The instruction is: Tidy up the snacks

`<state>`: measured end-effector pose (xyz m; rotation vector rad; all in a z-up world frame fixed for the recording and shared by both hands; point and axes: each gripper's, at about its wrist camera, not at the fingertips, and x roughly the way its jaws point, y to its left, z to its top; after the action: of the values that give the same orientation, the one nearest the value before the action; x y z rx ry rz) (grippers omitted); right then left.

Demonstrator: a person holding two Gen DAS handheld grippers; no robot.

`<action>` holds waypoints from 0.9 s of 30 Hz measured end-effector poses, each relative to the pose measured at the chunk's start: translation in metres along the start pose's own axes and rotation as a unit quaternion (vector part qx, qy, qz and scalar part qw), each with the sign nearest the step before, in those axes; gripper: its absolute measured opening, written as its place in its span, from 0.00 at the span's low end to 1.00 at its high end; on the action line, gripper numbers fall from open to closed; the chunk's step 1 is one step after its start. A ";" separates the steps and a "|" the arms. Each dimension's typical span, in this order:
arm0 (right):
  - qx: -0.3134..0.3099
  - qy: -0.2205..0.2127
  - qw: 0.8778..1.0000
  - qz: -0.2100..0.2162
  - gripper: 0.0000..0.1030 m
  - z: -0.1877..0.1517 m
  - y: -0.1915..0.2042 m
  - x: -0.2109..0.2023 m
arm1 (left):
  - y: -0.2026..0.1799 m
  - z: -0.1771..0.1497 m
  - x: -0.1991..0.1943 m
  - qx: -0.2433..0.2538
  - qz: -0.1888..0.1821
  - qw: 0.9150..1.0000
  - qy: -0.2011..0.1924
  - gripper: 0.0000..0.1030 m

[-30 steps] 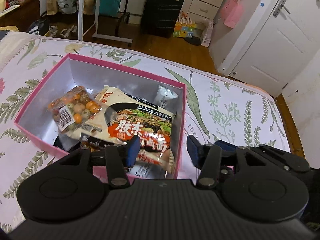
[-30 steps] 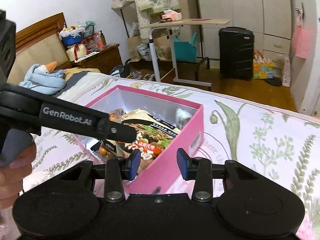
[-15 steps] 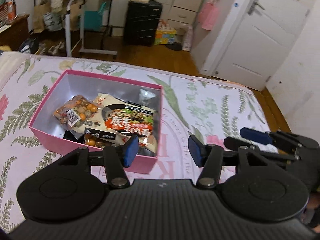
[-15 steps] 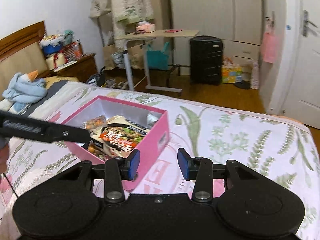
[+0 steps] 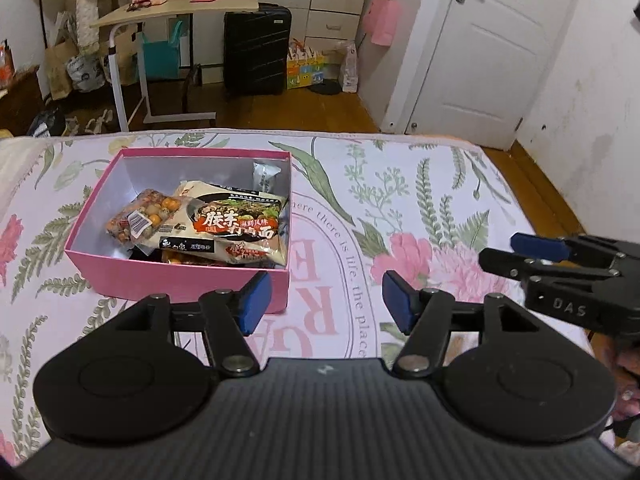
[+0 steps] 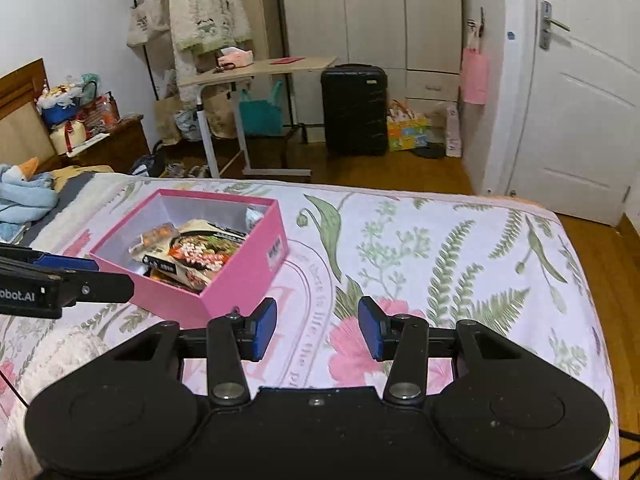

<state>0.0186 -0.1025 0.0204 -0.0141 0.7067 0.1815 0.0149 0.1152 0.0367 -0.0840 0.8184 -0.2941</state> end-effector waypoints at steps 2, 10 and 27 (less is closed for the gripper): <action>0.006 0.003 1.000 -0.008 0.51 -0.004 -0.002 -0.002 | -0.004 -0.003 0.001 0.005 0.013 1.000 0.001 0.59; 0.025 0.011 0.998 -0.055 0.55 -0.018 -0.011 0.000 | -0.013 -0.008 0.013 0.008 0.024 1.000 0.006 0.62; 0.036 0.001 0.995 -0.095 0.94 -0.028 -0.015 -0.004 | -0.024 -0.026 0.025 -0.008 0.078 0.996 -0.031 0.91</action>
<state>0.0001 -0.1204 0.0014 -0.0127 0.7100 -0.0274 0.0068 0.0865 0.0062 -0.0430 0.7611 -0.1378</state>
